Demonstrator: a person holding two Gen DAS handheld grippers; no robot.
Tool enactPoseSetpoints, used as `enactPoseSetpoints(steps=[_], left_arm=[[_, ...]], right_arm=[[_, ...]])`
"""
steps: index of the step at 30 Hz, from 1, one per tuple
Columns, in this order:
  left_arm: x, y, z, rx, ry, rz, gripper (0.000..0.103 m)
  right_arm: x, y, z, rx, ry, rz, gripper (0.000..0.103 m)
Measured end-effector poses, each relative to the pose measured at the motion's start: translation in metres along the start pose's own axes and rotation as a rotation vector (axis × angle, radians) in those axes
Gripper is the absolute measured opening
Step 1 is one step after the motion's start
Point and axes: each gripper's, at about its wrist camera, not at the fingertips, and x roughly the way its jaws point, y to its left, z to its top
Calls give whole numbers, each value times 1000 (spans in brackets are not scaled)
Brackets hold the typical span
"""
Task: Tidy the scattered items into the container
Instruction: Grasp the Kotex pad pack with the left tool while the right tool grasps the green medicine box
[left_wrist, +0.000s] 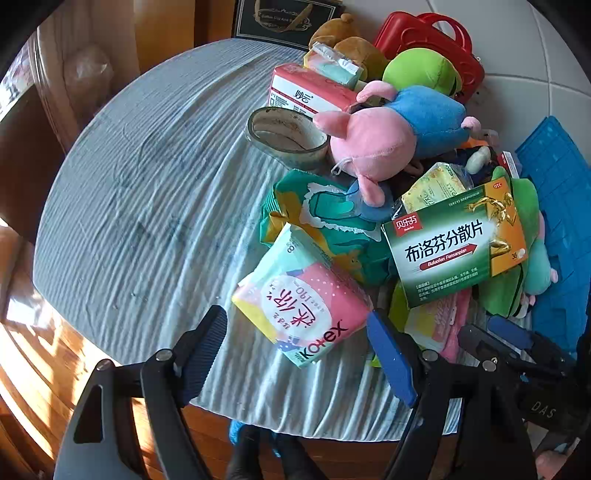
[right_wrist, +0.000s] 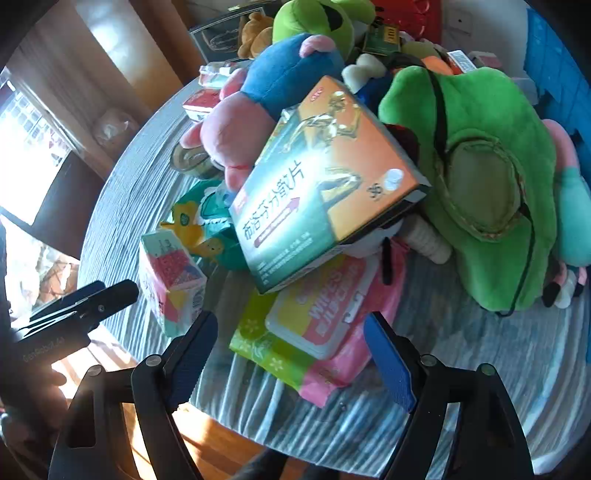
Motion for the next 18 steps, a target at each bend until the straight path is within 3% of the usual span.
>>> enactPoseSetpoints(steps=[3, 6, 12, 16, 18], left_arm=[[20, 3, -5, -125, 25, -26, 78], [43, -6, -3, -147, 71, -3, 78], [61, -17, 1, -71, 39, 78, 89], [61, -16, -2, -20, 23, 87, 90], [61, -14, -7, 5, 30, 104, 91]], right_arm=[[-1, -7, 2, 18, -9, 3, 88], [3, -9, 8, 22, -15, 9, 91], [9, -22, 18, 51, -26, 69, 92], [19, -23, 25, 81, -22, 137, 92], [27, -18, 26, 79, -17, 145, 81]])
